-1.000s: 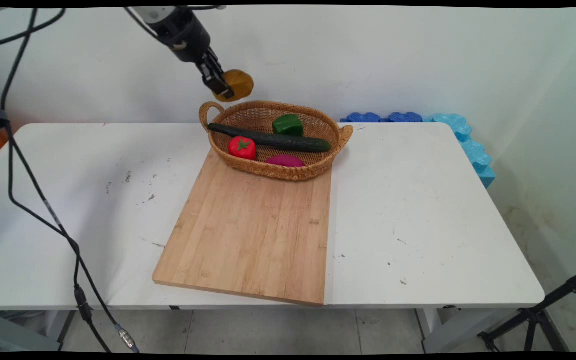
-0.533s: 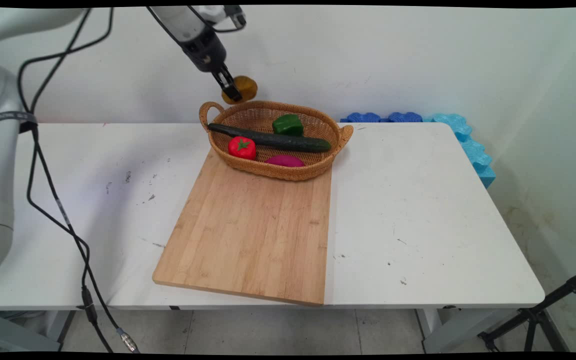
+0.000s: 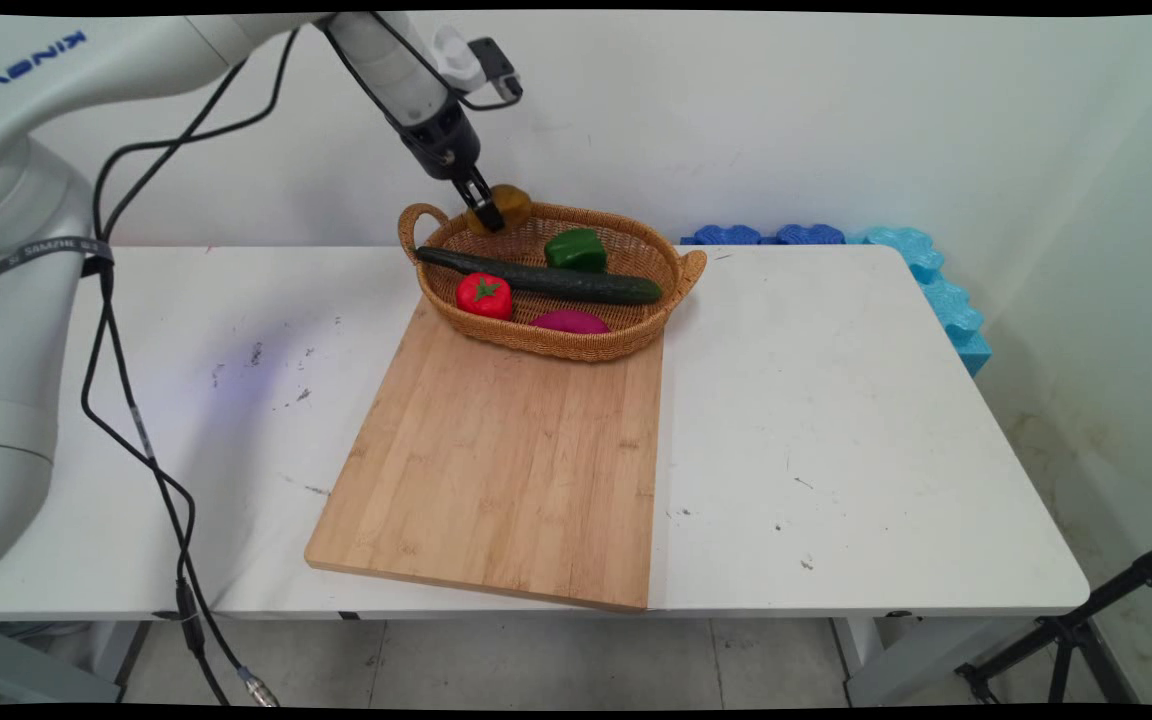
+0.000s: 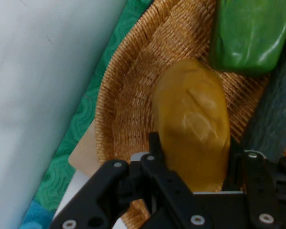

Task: Place the picked object in the vegetable basket

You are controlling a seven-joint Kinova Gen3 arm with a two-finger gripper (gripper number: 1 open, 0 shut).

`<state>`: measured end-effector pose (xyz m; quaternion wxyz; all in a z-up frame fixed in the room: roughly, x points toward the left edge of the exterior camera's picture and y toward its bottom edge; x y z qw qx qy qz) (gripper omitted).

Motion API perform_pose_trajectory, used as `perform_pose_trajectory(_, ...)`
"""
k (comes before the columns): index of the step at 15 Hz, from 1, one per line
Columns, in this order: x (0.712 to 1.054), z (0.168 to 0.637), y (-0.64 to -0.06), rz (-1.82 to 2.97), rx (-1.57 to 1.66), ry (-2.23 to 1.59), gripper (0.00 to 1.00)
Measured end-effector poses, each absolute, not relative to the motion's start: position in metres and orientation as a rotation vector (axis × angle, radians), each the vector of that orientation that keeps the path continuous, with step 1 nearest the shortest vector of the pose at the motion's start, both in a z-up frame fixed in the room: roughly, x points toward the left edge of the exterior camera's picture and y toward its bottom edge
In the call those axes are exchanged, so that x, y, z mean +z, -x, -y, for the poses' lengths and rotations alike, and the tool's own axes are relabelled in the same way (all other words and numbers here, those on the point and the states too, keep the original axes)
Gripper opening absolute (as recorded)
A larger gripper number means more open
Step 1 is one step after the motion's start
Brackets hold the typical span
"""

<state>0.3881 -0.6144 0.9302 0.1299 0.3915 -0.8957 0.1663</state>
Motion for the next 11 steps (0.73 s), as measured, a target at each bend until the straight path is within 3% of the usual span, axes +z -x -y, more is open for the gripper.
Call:
perform_pose_trajectory(6,0.907,0.627,-0.384,2.607,0.457,-1.144,0.0)
perform_pose_trajectory(7,0.904,0.629,-0.383,2.608,0.454,-1.14,1.0)
perform_pose_trajectory(11,0.901,0.633,-0.384,2.606,0.453,-1.102,1.0)
